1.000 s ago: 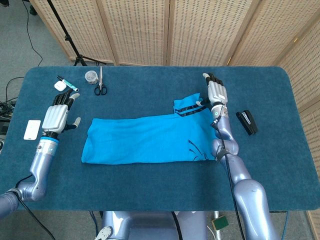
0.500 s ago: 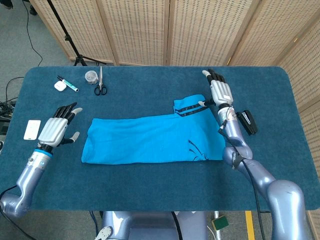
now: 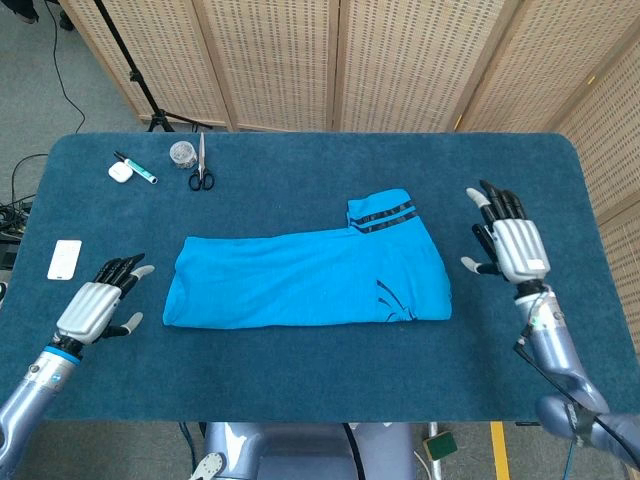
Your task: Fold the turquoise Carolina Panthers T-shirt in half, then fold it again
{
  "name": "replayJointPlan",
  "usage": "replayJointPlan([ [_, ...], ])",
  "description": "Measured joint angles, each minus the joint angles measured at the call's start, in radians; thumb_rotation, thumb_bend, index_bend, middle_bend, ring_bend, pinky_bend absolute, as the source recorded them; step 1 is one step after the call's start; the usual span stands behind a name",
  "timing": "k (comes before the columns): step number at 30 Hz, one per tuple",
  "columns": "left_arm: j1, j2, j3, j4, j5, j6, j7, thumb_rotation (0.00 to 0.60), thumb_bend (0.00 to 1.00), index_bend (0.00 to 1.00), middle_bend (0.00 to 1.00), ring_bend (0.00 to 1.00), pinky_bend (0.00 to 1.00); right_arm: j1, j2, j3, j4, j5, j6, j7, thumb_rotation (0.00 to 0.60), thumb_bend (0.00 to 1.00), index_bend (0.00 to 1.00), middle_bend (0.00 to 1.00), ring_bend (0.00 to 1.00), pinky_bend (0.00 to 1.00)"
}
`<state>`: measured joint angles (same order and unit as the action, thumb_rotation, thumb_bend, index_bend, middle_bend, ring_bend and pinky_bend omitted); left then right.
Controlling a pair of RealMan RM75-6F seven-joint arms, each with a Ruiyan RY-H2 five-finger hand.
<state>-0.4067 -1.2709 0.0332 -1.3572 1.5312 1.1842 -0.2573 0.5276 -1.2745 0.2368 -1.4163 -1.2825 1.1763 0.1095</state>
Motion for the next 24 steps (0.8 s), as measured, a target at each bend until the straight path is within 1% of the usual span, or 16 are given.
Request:
replayJointPlan([
  [1,0.006,-0.003,0.006,0.004,0.007,0.006,-0.001,0.6,0.36,0.0,0.0,0.0,0.0,-0.032,0.02,-0.017,-0.031,-0.019,0.037,-0.008,0.6,0.0,0.0,0.0,0.0,0.0],
  [5,0.021,-0.022,0.018,0.018,0.023,0.027,-0.003,0.6,0.36,0.0,0.0,0.0,0.0,-0.115,0.065,-0.067,-0.106,-0.069,0.123,-0.005,0.6,0.0,0.0,0.0,0.0,0.0],
  [9,0.03,-0.051,0.029,0.045,0.041,0.036,-0.003,0.6,0.36,0.0,0.0,0.0,0.0,-0.176,0.084,-0.098,-0.137,-0.107,0.193,0.035,0.6,0.0,0.0,0.0,0.0,0.0],
  [13,0.029,-0.093,0.04,0.098,0.069,0.04,0.019,0.6,0.36,0.0,0.0,0.0,0.0,-0.235,0.101,-0.126,-0.16,-0.159,0.276,0.084,0.6,0.0,0.0,0.0,0.0,0.0],
  [17,0.032,-0.14,0.048,0.15,0.077,0.037,0.037,0.6,0.36,0.0,0.0,0.0,0.0,-0.266,0.117,-0.138,-0.169,-0.196,0.309,0.134,0.6,0.0,0.0,0.0,0.0,0.0],
  [24,0.035,-0.216,0.047,0.238,0.079,0.034,0.037,0.6,0.36,0.0,0.0,0.0,0.0,-0.283,0.141,-0.133,-0.168,-0.22,0.324,0.194,0.6,0.0,0.0,0.0,0.0,0.0],
])
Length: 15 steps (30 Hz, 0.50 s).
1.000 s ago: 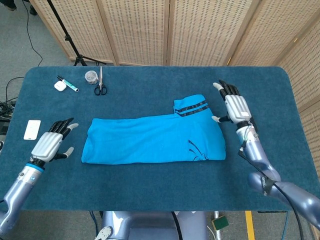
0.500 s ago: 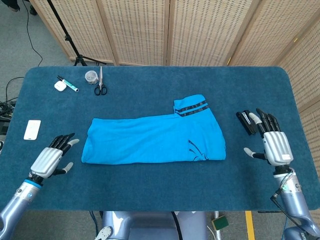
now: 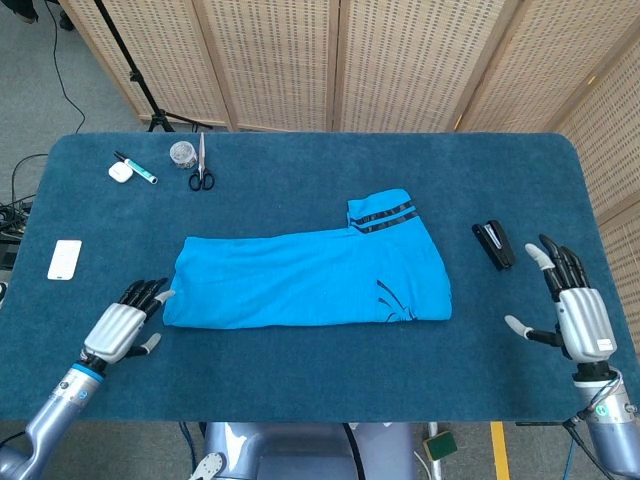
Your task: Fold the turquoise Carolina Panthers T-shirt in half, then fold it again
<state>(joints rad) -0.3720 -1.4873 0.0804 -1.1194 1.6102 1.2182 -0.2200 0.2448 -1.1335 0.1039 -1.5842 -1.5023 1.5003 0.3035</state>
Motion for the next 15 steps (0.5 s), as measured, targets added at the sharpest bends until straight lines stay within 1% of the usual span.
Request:
replayJointPlan([
  [6,-0.005,-0.06,-0.01,0.079,0.001,0.006,-0.046,0.6,0.36,0.01,0.0,0.0,0.0,-0.006,0.003,0.009,0.005,-0.006,0.003,0.015,0.6,0.0,0.0,0.0,0.0,0.0],
  [12,-0.02,-0.105,-0.024,0.135,0.002,0.009,-0.114,0.6,0.36,0.12,0.0,0.0,0.0,-0.007,0.001,0.016,0.01,-0.006,-0.004,0.013,0.6,0.0,0.0,0.0,0.0,0.0],
  [15,-0.031,-0.118,-0.029,0.147,0.002,0.001,-0.123,0.6,0.36,0.19,0.0,0.0,0.0,-0.008,-0.001,0.019,0.012,-0.005,-0.008,0.014,0.6,0.0,0.0,0.0,0.0,0.0],
])
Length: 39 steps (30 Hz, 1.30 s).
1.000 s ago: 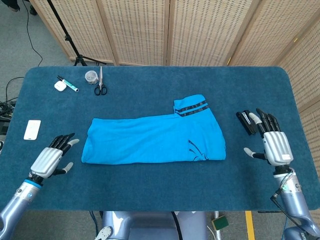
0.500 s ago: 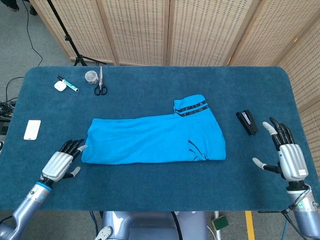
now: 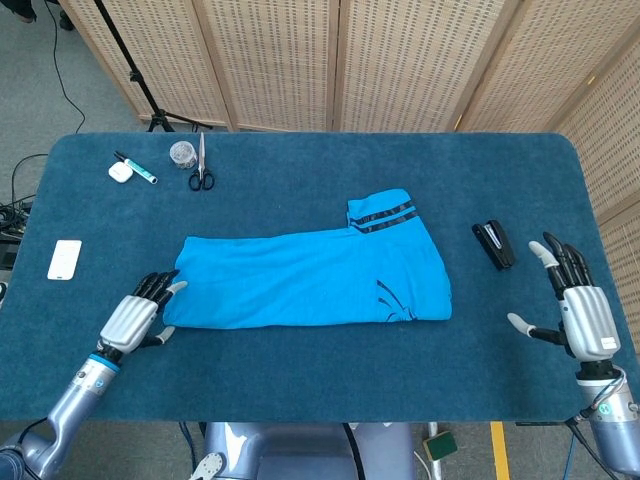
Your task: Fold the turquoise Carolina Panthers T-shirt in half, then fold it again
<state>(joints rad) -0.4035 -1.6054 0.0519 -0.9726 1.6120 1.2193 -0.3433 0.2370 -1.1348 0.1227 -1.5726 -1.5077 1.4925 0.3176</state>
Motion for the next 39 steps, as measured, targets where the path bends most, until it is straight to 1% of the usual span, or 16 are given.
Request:
replayJointPlan([
  [2,-0.006,-0.006,-0.001,0.002,-0.001,-0.008,0.0,0.6,0.36,0.27,0.0,0.0,0.0,0.0,-0.001,0.002,0.001,0.001,-0.003,0.001,0.6,0.0,0.0,0.0,0.0,0.0],
  [5,-0.01,-0.009,0.0,-0.001,-0.002,-0.014,-0.003,0.6,0.36,0.35,0.0,0.0,0.0,-0.001,-0.001,0.004,0.002,0.002,-0.007,0.003,0.6,0.0,0.0,0.0,0.0,0.0],
  [10,-0.011,-0.009,0.004,-0.006,-0.003,-0.018,0.007,0.6,0.36,0.42,0.0,0.0,0.0,-0.003,0.0,0.008,0.003,0.003,-0.009,0.009,0.6,0.0,0.0,0.0,0.0,0.0],
  [16,-0.012,-0.016,0.006,0.0,-0.006,-0.021,0.021,0.6,0.36,0.44,0.0,0.0,0.0,-0.005,0.001,0.013,0.003,0.003,-0.01,0.015,0.6,0.0,0.0,0.0,0.0,0.0],
  [23,-0.017,-0.032,0.005,0.008,-0.013,-0.033,0.023,0.6,0.39,0.6,0.0,0.0,0.0,-0.008,0.001,0.017,0.004,0.004,-0.012,0.019,0.6,0.0,0.0,0.0,0.0,0.0],
  [28,-0.015,-0.032,0.007,0.008,-0.011,-0.023,0.028,0.6,0.43,0.65,0.0,0.0,0.0,-0.008,0.001,0.019,0.005,0.005,-0.016,0.023,0.6,0.0,0.0,0.0,0.0,0.0],
  [39,-0.018,-0.027,0.002,0.028,-0.012,-0.013,0.049,0.6,0.46,0.7,0.0,0.0,0.0,-0.012,0.002,0.021,0.004,0.0,-0.015,0.028,0.6,0.0,0.0,0.0,0.0,0.0],
])
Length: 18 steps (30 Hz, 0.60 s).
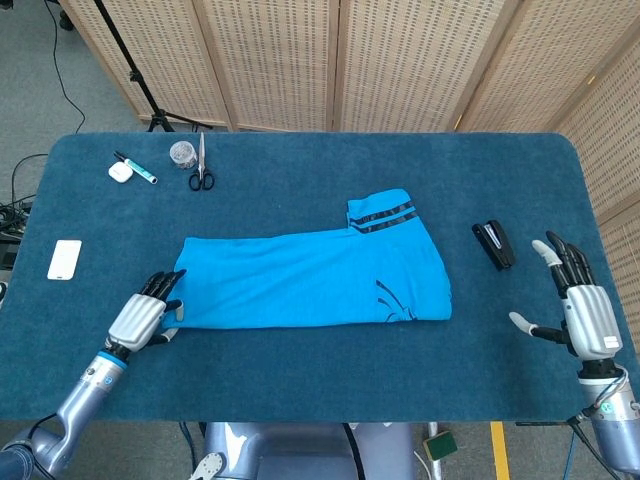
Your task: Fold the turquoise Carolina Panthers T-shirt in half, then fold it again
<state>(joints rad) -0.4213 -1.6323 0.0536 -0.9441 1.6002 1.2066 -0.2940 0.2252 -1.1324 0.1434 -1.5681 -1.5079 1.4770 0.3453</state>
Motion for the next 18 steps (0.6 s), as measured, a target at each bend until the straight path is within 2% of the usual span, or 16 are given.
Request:
replayJointPlan([
  [8,-0.002,0.024,0.011,0.002,0.007,-0.003,-0.02,0.6,0.55,0.75,0.0,0.0,0.0,-0.002,-0.001,0.0,0.0,-0.005,0.001,0.001,0.6,0.0,0.0,0.0,0.0,0.0],
  [18,-0.008,0.076,0.028,0.032,0.028,0.003,-0.009,0.6,0.56,0.78,0.0,0.0,0.0,-0.005,0.002,0.001,-0.001,-0.01,0.006,0.006,0.6,0.0,0.0,0.0,0.0,0.0],
])
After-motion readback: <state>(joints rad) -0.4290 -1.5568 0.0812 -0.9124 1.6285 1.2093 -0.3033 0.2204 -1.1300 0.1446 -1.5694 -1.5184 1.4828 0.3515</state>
